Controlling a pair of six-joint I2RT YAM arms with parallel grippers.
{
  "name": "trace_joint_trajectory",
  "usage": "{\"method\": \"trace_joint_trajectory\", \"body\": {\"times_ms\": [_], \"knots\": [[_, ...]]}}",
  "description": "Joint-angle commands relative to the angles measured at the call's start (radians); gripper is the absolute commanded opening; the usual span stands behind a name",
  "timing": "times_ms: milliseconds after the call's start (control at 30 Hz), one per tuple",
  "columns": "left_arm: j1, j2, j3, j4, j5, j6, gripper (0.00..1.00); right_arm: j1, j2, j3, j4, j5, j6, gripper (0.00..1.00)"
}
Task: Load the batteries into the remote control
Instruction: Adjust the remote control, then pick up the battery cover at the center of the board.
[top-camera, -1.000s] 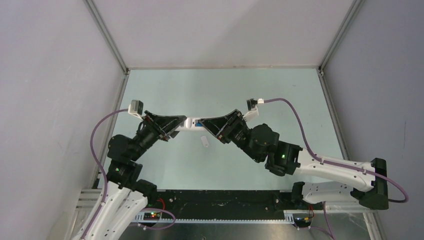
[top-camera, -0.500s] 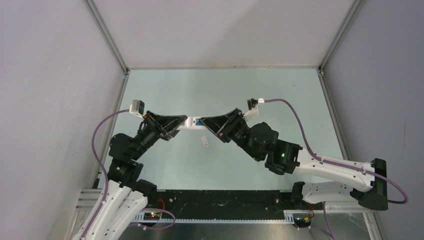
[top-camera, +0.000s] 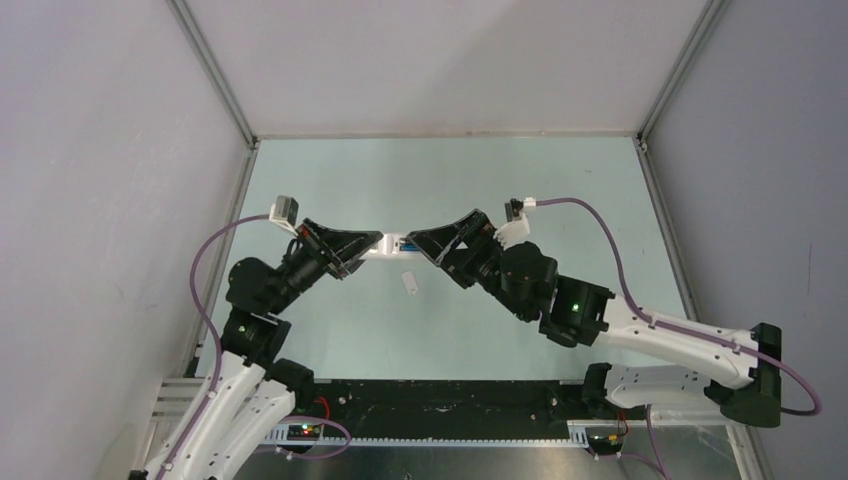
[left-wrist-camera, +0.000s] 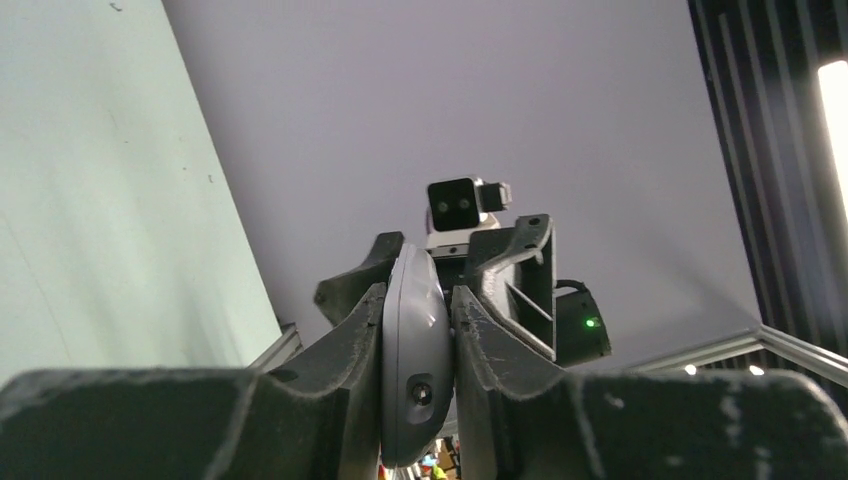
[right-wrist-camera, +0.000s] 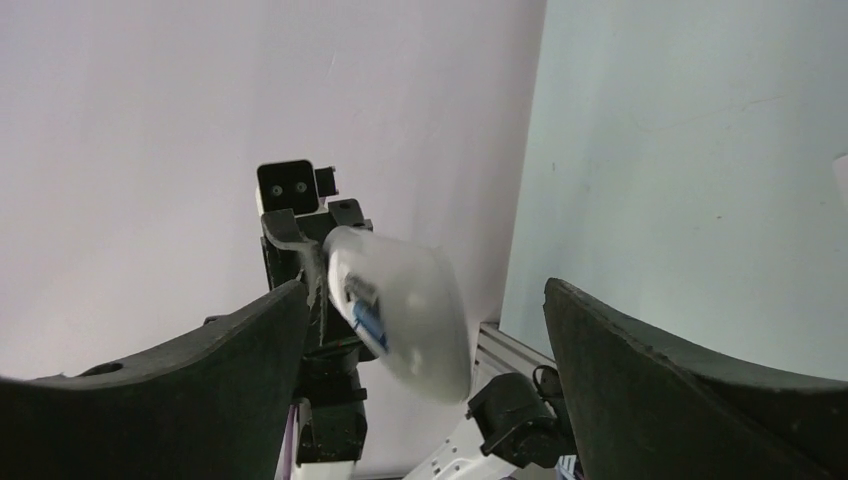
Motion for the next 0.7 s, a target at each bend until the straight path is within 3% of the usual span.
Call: {"method": "trace_joint_trajectory", "body": {"times_ms": [0,100,233,333,500,600,667], "knots": [[0.009,0.024,-0.012,0.012,-0.03,0.062,0.0,-0.013,-0.072,0.002,-0.091,0.049,-0.022,0.92],[0.028,0.043,-0.018,-0.027,-0.036,0.127,0.0,-0.019,-0.122,0.002,-0.16,0.095,-0.016,0.95],[0.081,0.055,0.01,-0.188,-0.064,0.282,0.0,-0.034,-0.174,-0.016,-0.267,0.157,-0.09,0.89],[0.136,0.051,0.038,-0.313,-0.08,0.389,0.0,-0.09,-0.164,-0.027,-0.336,0.099,-0.236,0.79],[0.263,0.034,0.035,-0.393,-0.034,0.444,0.0,-0.192,-0.04,-0.026,-0.355,-0.119,-0.443,0.74],[0.309,0.034,0.029,-0.424,-0.018,0.463,0.0,-0.222,0.085,-0.017,-0.308,-0.281,-0.574,0.53],[0.341,0.038,0.027,-0.449,-0.007,0.481,0.0,-0.224,0.165,0.007,-0.281,-0.345,-0.651,0.45]]}}
